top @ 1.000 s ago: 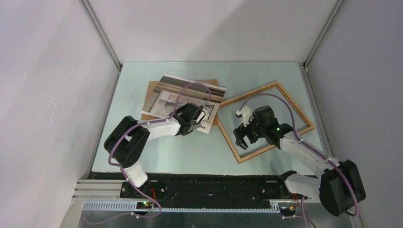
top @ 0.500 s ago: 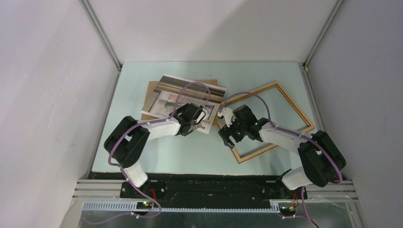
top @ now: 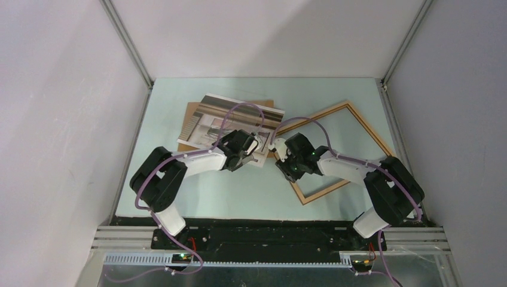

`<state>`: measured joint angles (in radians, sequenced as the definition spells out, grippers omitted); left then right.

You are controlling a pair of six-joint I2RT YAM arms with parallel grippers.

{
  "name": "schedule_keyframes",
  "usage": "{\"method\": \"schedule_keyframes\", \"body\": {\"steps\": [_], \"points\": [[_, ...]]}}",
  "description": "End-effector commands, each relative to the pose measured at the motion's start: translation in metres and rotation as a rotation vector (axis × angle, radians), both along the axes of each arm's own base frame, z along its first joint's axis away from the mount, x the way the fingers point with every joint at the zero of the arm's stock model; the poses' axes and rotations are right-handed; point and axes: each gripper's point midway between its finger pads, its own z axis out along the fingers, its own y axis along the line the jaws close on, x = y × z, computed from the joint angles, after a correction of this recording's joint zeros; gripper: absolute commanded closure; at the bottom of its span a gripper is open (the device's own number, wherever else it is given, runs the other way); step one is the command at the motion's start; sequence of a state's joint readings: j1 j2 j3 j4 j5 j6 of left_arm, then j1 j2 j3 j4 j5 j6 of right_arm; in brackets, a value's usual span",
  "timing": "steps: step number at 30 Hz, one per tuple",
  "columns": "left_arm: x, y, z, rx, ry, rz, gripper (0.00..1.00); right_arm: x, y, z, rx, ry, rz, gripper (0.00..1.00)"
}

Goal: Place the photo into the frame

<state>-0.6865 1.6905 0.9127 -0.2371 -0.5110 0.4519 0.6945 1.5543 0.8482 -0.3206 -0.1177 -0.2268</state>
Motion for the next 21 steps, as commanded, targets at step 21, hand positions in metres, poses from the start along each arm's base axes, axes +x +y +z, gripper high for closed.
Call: {"method": "schedule_keyframes", "body": {"steps": [21], "points": [[0.013,-0.009,0.018,-0.056,-0.045,0.003,0.10,-0.017,-0.107,0.020,-0.118,0.071,0.086,1.00]]}}
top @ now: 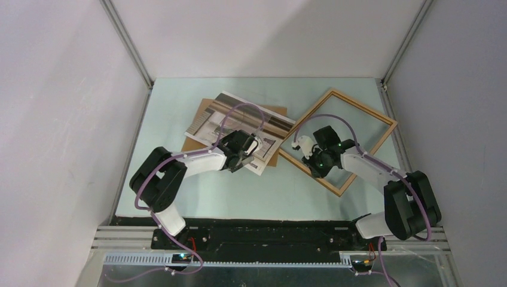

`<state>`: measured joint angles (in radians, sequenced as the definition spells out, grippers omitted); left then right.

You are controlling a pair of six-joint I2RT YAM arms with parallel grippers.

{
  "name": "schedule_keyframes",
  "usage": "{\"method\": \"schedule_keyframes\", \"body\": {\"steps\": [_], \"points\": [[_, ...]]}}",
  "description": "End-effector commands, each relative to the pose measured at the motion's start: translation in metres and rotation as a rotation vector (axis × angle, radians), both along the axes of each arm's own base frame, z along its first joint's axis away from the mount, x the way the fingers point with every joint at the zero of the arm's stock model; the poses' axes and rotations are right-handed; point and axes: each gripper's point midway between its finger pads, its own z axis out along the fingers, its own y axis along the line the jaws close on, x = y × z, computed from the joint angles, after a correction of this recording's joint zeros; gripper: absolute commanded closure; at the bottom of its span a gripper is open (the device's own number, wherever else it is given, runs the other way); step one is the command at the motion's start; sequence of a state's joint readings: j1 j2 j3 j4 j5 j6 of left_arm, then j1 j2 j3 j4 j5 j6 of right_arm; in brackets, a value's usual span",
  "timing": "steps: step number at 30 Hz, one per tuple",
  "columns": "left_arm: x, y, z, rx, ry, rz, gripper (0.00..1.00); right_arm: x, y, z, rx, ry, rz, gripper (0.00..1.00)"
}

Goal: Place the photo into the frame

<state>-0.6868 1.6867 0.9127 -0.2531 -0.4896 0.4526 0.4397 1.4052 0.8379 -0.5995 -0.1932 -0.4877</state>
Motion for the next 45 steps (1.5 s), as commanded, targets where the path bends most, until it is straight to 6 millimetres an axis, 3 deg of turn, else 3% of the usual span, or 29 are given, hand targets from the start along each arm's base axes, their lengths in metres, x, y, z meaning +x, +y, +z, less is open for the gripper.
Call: {"method": "schedule_keyframes", "body": {"steps": [1,12,16,24,28,34,45], "points": [[0.016,-0.008,0.019,-0.049,-0.064,0.015,0.10,-0.013,-0.020,0.002,-0.026,0.011,0.087,1.00],[0.018,-0.008,0.025,-0.049,-0.066,0.009,0.10,0.005,-0.068,-0.010,-0.156,-0.037,0.141,1.00],[0.009,-0.018,0.035,-0.130,-0.025,-0.012,0.06,0.009,-0.068,-0.013,-0.146,-0.040,0.134,1.00],[-0.012,-0.088,0.093,-0.404,0.006,-0.144,0.00,0.011,-0.050,-0.014,-0.059,-0.025,0.070,1.00],[-0.029,-0.131,0.106,-0.431,0.005,-0.245,0.00,0.011,-0.045,-0.015,-0.036,-0.012,0.050,1.00],[-0.036,-0.183,0.098,-0.487,0.042,-0.223,0.00,0.014,-0.046,-0.014,-0.018,-0.014,0.010,1.00],[-0.033,-0.220,0.057,-0.628,0.140,0.006,0.00,0.012,-0.046,-0.008,0.097,0.032,-0.073,1.00]]}}
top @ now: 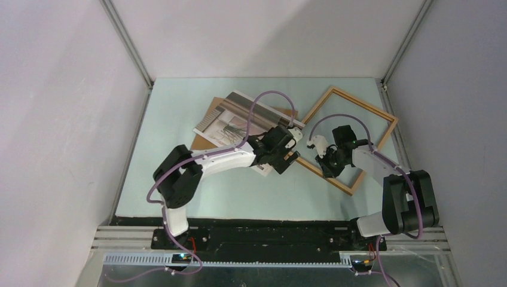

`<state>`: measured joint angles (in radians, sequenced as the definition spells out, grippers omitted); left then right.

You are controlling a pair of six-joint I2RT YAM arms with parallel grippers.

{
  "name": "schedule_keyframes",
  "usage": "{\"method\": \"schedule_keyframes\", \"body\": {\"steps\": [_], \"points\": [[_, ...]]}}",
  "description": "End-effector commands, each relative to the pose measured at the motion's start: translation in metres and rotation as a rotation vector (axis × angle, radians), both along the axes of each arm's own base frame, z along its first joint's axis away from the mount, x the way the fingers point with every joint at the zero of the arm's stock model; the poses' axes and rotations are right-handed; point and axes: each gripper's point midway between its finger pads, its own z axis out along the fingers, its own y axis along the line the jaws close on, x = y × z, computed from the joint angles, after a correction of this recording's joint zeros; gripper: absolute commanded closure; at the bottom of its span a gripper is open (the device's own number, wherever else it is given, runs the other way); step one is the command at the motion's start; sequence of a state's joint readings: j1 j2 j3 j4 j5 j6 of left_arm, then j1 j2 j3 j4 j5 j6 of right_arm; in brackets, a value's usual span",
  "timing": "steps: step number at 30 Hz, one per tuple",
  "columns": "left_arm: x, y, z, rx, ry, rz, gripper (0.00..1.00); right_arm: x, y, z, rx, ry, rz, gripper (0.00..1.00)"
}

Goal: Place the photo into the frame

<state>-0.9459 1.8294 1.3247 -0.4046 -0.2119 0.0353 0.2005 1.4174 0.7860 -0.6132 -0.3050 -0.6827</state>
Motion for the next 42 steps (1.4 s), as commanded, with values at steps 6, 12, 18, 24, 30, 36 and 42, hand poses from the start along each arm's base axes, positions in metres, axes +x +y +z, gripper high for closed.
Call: {"method": "schedule_keyframes", "body": {"steps": [6,12,18,24,30,36,42], "points": [[0.010,-0.038,-0.002,-0.125,0.012,0.156,0.00,0.009,0.004,0.007,0.095,0.010,-0.082,1.00],[0.017,-0.040,-0.021,-0.094,0.008,0.195,0.00,0.008,0.002,0.006,0.118,0.028,-0.109,1.00],[0.032,-0.034,-0.037,-0.024,-0.059,0.228,0.00,0.008,-0.002,0.005,0.126,0.034,-0.125,1.00],[0.047,-0.029,-0.039,0.020,-0.143,0.245,0.00,0.007,-0.002,0.005,0.136,0.044,-0.127,1.00],[0.055,-0.025,-0.023,0.018,-0.208,0.247,0.00,0.007,-0.003,0.002,0.137,0.053,-0.126,1.00],[0.061,-0.021,0.000,0.011,-0.265,0.246,0.00,0.008,-0.005,0.000,0.134,0.055,-0.125,1.00],[0.063,-0.018,0.021,-0.004,-0.301,0.240,0.00,0.009,-0.008,-0.002,0.130,0.055,-0.129,1.00]]}}
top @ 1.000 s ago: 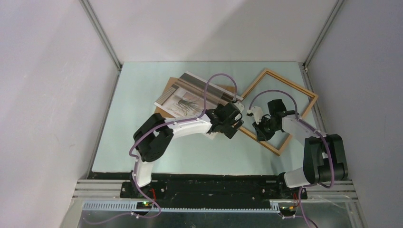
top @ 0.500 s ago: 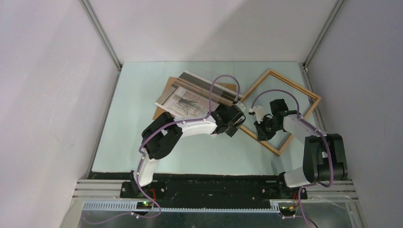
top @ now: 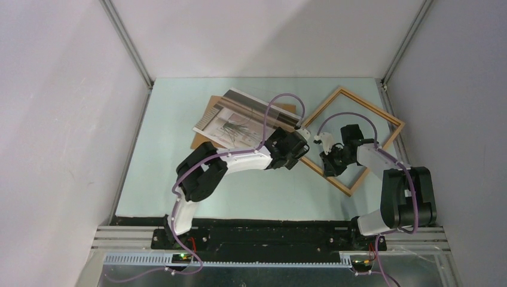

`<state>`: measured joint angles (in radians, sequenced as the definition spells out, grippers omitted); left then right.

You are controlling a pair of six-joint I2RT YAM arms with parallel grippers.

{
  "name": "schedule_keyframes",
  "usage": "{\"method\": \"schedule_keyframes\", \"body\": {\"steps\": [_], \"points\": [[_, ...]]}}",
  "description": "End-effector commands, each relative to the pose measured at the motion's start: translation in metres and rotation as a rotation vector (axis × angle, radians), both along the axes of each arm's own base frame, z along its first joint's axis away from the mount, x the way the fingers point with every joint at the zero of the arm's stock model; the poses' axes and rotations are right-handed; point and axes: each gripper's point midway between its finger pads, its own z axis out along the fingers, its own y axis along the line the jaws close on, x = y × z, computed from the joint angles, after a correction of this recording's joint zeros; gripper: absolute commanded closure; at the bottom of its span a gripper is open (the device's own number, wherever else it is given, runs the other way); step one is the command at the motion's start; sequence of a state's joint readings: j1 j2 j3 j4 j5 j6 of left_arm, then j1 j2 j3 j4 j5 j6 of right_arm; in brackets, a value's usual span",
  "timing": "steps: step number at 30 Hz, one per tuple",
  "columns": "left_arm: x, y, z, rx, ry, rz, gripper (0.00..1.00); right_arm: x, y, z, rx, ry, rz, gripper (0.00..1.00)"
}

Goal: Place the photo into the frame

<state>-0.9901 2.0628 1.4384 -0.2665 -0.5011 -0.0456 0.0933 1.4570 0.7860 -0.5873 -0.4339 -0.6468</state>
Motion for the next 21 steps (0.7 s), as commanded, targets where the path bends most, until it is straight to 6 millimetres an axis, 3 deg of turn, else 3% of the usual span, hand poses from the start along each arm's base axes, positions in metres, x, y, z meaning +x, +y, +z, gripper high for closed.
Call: {"method": "schedule_keyframes", "body": {"steps": [1,9,17,21], "points": [[0.018,0.005,0.062,-0.068,-0.138,0.033,0.00,0.004,-0.005,0.001,0.000,0.010,-0.032,1.00],[0.021,0.010,0.083,-0.054,-0.179,0.013,0.01,0.005,-0.007,-0.002,0.000,0.012,-0.035,1.00],[0.037,0.036,0.069,-0.032,-0.154,0.067,0.01,-0.002,-0.007,-0.001,-0.006,0.026,-0.001,1.00],[0.034,0.046,0.058,-0.013,-0.131,0.067,0.01,-0.006,-0.009,-0.001,-0.014,0.031,0.016,1.00]]}}
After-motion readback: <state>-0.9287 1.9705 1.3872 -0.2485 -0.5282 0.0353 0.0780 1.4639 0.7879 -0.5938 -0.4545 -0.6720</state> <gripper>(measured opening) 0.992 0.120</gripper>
